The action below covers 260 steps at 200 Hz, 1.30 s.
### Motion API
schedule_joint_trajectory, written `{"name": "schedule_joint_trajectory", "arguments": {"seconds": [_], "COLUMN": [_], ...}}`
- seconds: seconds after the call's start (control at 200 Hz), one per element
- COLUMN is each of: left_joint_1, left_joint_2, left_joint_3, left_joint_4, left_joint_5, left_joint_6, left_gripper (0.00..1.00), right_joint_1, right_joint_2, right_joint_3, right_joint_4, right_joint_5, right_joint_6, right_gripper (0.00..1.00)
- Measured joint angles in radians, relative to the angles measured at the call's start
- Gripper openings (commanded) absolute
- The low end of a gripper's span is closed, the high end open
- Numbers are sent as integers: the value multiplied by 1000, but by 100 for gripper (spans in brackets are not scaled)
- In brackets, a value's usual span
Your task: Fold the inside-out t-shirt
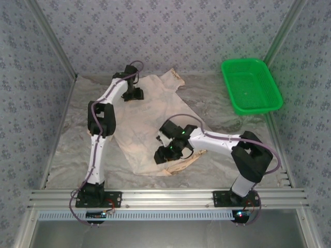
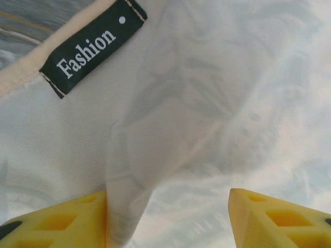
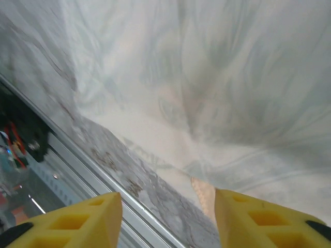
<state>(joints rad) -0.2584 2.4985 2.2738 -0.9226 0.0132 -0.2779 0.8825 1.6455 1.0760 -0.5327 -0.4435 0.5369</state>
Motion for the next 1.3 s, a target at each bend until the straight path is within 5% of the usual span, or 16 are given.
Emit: {"name": "schedule_joint_trajectory", "arguments": {"seconds": [0.29,0.54,0.775,1.034,1.189,1.299], "left_joint_1": [-2,57,61,8,-55,-75], "left_joint_2": [-339,-486,-349,-36,9,-6], "left_joint_3": [-486,-859,-652,-129,-43,-49], "left_joint_4": [79,212,226,166,149,126], "left_joint_5": [-52,-107,-124,-24,77,122], "left_joint_6": [-85,-236,-225,-80,-17,3], "left_gripper": [58,57,57,63,70,72], "right_joint_1": [-365,-481,-439,-150,-203,-235], "right_joint_2": [-9,156,35,-116,-117,-132], "right_joint_3": [-8,20,-154,-297,-258,-214], "right_joint_4": [26,112,151,152,83,35], "right_joint_5": [199,305,353,354,388,390], "right_joint_6": [-124,-171,-89,146,176,60], "right_gripper": [50,39,37,51,56,56]}}
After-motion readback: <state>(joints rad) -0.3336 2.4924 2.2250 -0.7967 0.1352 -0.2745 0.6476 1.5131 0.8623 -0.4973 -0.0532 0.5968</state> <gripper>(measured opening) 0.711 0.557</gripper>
